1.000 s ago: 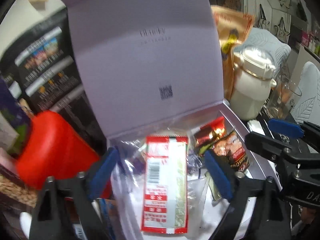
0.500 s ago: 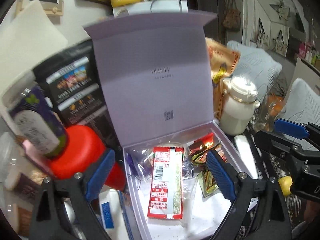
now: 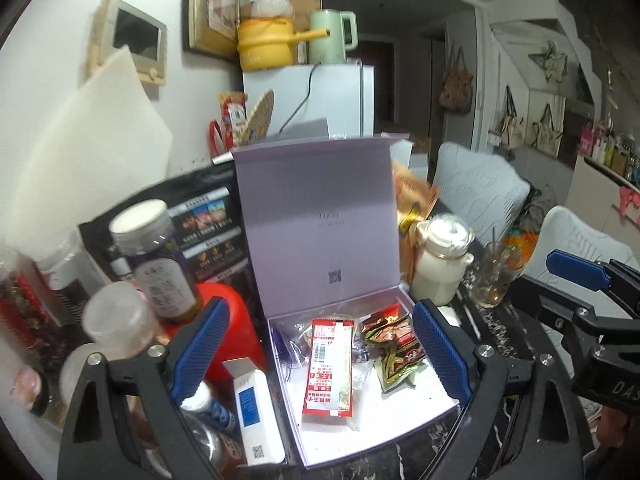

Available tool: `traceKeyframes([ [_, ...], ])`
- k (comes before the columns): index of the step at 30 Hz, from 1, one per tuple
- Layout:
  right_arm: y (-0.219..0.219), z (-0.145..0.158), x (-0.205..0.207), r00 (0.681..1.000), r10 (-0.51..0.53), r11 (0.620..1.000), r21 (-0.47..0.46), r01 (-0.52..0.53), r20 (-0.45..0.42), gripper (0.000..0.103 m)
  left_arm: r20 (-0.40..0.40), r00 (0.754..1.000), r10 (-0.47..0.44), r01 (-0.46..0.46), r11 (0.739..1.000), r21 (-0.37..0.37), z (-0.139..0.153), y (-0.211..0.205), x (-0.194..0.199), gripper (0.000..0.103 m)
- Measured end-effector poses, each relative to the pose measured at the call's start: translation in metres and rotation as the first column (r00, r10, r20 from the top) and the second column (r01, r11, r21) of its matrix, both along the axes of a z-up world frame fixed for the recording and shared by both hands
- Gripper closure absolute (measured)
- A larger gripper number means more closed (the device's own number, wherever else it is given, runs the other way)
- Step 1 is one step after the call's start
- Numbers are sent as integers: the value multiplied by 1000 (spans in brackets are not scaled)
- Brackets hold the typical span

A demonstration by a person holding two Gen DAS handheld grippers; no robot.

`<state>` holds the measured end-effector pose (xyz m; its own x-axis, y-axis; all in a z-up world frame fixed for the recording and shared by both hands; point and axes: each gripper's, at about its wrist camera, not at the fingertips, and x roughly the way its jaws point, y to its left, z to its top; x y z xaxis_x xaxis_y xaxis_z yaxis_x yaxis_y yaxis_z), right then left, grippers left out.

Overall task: Organize soft objects
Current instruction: 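Withdraw both open tools up and away from the box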

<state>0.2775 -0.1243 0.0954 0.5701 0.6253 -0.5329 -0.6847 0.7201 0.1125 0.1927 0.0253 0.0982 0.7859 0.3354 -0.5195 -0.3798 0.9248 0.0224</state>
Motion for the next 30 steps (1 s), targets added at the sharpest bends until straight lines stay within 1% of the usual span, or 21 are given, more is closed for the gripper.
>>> traceKeyframes([
  [2, -5, 8, -12, 1000, -2, 1000, 4, 2, 24, 34, 22, 1000, -3, 3, 1000, -1, 7, -3, -12, 9],
  [4, -9, 13, -23, 999, -4, 1000, 10, 3, 43, 30, 45, 999, -6, 6, 1000, -1, 14, -5, -26, 8],
  [6, -13, 19, -35, 998, -7, 1000, 17, 6, 62, 30, 61, 998, -6, 6, 1000, 2, 18, -7, -36, 5],
  [11, -23, 28, -66, 994, -11, 1000, 24, 9, 108, 30, 94, 996, -14, 13, 1000, 11, 30, -15, -63, 4],
  [13, -28, 32, -78, 991, -16, 999, 29, 13, 129, 27, 107, 994, -19, 17, 1000, 20, 33, -18, -75, 4],
  [15, -33, 35, -91, 989, -20, 999, 36, 15, 146, 25, 124, 992, -25, 22, 999, 28, 36, -23, -88, 0],
  [19, -43, 38, -115, 985, -27, 999, 46, 19, 171, 21, 141, 989, -32, 26, 999, 39, 37, -29, -108, 0],
  [30, -61, 29, -164, 978, -60, 997, 53, 51, 200, 17, 154, 987, -47, 42, 998, 39, 30, -42, -156, 0],
])
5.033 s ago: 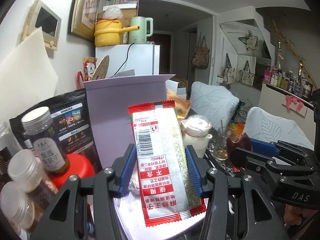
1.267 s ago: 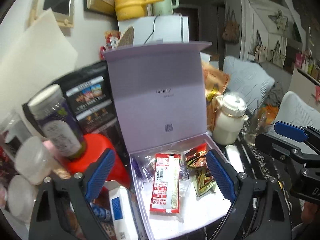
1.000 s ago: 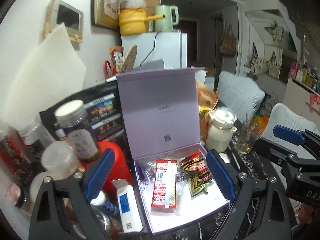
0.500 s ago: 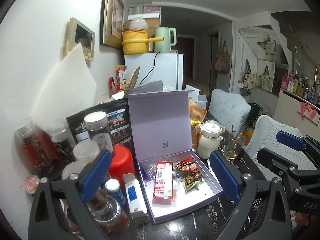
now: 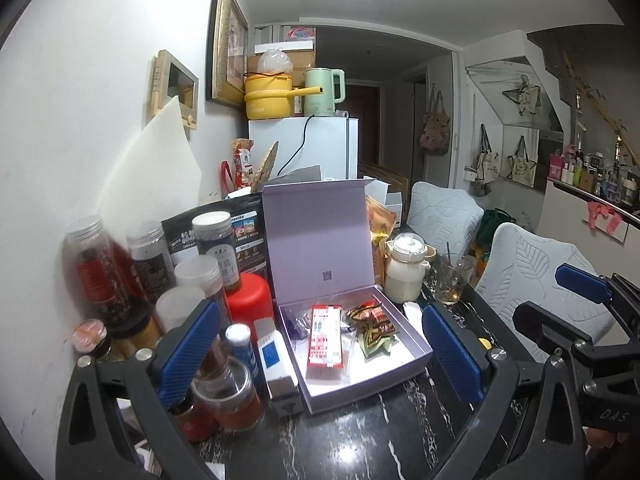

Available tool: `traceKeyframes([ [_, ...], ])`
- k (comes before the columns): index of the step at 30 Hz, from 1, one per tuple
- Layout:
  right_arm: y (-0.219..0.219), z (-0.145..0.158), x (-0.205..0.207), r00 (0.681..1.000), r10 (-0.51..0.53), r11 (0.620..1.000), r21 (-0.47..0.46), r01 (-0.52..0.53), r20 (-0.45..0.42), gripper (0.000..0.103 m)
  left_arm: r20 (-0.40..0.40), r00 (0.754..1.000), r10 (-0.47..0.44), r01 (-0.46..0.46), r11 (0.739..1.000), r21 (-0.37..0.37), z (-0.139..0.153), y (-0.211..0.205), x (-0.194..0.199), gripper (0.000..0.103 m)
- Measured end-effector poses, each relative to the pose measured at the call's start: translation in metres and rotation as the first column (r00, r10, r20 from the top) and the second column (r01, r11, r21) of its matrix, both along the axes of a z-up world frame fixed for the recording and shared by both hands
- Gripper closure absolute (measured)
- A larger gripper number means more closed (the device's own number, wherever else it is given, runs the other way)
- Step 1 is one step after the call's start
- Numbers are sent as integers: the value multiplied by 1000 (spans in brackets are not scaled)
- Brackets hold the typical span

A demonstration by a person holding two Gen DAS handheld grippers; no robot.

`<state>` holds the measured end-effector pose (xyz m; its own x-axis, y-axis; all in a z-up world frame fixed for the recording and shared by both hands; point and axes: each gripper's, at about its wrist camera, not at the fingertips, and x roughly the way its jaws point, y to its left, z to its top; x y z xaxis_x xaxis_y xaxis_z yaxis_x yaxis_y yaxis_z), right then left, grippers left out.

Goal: Organize soft objects

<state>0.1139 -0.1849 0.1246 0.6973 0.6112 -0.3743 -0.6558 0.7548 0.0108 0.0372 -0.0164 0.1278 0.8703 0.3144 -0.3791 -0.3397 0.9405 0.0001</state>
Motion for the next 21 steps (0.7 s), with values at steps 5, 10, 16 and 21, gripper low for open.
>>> traceKeyframes([
  [5, -5, -9, -16, 1000, -11, 1000, -4, 11, -4, 17, -6, 1000, -4, 4, 1000, -6, -9, -5, -14, 1],
  [10, -8, -22, -25, 999, -28, 1000, -6, 27, -29, 17, -28, 1000, -7, 6, 1000, -20, -25, -9, -22, 1],
  [16, -14, -46, -30, 995, -51, 999, -18, 49, -86, 17, -70, 997, -12, 9, 999, -49, -52, -10, -26, 1],
  [21, -18, -67, -33, 992, -83, 996, -24, 81, -93, 17, -110, 994, -8, 2, 999, -52, -74, -12, -26, 1],
])
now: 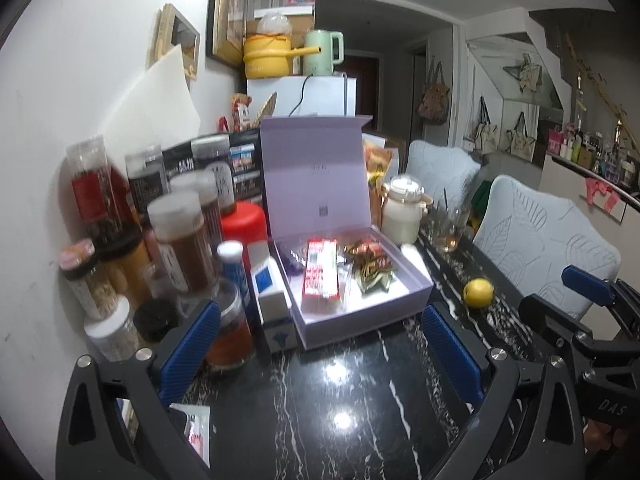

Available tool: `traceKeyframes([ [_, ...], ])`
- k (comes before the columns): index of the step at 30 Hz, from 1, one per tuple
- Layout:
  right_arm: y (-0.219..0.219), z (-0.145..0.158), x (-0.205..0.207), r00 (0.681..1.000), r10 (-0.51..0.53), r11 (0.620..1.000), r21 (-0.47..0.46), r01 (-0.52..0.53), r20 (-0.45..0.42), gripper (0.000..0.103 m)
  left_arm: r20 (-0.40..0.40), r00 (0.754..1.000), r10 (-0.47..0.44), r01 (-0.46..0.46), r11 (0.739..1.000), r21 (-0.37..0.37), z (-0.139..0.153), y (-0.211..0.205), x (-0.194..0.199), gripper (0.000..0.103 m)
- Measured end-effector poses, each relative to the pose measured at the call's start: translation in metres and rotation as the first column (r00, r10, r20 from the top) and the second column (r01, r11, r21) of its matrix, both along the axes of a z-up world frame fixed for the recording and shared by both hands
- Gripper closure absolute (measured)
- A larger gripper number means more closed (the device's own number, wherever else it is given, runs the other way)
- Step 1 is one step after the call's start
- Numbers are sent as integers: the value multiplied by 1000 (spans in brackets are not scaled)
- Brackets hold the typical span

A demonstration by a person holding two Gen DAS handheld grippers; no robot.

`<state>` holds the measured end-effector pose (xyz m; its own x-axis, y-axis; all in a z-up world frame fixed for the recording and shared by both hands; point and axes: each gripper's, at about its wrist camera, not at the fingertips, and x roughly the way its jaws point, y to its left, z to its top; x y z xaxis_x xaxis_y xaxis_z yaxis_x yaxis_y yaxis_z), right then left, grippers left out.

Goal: Organize soft objects

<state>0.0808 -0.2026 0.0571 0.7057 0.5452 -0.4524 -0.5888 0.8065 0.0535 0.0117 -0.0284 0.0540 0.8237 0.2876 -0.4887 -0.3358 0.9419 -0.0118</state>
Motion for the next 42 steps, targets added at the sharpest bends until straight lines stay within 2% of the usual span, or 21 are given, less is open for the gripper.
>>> traceKeyframes([
  [8, -6, -21, 0, 999, -23, 1000, -8, 22, -27, 17, -52, 998, -22, 20, 999, -46, -26, 2, 6, 1],
  [12, -6, -26, 0, 999, -28, 999, -27, 28, -19, 17, -69, 997, -18, 15, 999, -43, -34, 0, 10, 1],
  [42, -5, -40, 14, 998, -36, 997, -63, 33, -57, 17, -97, 995, -34, 30, 998, -48, -45, 2, 27, 1],
])
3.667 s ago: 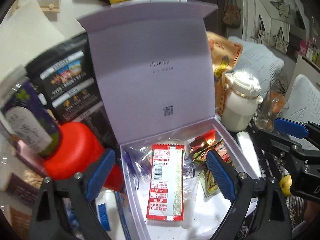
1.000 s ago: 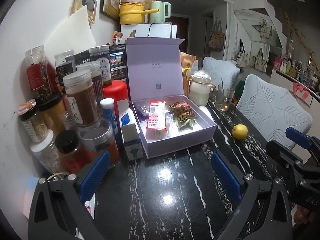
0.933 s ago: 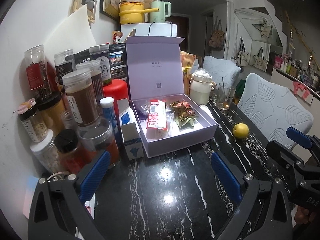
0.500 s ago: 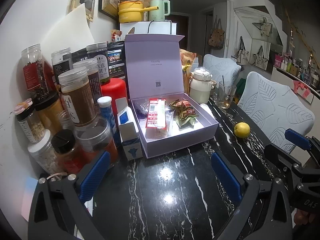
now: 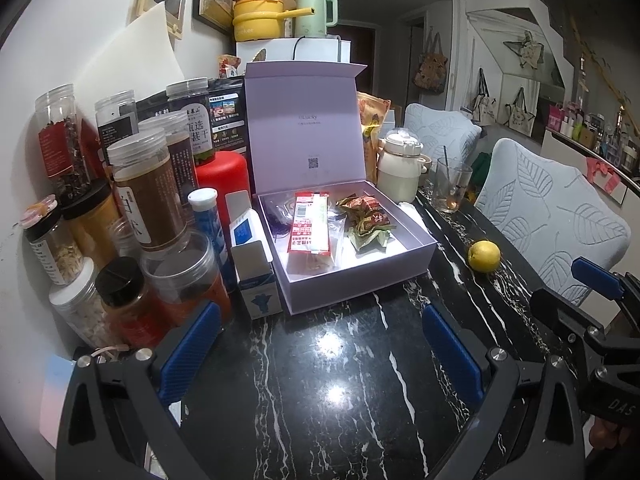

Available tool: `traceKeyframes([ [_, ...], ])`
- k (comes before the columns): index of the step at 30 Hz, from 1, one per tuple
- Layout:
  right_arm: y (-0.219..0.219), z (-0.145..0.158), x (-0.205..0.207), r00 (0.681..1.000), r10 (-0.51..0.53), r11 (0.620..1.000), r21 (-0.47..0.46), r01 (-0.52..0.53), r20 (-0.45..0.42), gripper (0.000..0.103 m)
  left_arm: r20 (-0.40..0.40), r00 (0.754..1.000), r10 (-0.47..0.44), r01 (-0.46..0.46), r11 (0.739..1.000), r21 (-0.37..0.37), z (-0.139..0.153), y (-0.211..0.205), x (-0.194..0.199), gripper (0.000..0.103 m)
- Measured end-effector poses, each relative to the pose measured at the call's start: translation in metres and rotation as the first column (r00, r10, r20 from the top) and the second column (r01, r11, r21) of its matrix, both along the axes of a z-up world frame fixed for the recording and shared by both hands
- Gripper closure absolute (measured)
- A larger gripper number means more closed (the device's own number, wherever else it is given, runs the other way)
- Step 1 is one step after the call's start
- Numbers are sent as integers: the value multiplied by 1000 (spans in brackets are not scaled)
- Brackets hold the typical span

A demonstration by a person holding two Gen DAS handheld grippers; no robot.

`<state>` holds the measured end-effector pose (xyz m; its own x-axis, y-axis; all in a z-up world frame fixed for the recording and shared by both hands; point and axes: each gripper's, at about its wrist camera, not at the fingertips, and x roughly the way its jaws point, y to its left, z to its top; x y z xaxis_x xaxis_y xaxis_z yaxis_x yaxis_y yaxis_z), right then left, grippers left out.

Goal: Organize soft objects

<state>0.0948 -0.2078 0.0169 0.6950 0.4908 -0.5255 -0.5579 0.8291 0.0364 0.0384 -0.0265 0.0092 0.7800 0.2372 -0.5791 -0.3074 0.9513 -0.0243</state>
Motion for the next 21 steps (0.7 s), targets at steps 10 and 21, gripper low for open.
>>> traceKeyframes([
  [10, -3, 0, 2, 1000, -14, 1000, -15, 14, 2, 17, -5, 1000, -3, 3, 1000, 1, 0, -3, 3, 1],
  [21, -10, 2, 6, 999, -37, 999, -29, 37, 15, 17, -16, 1000, -25, 26, 999, 20, 3, -10, 9, 1],
])
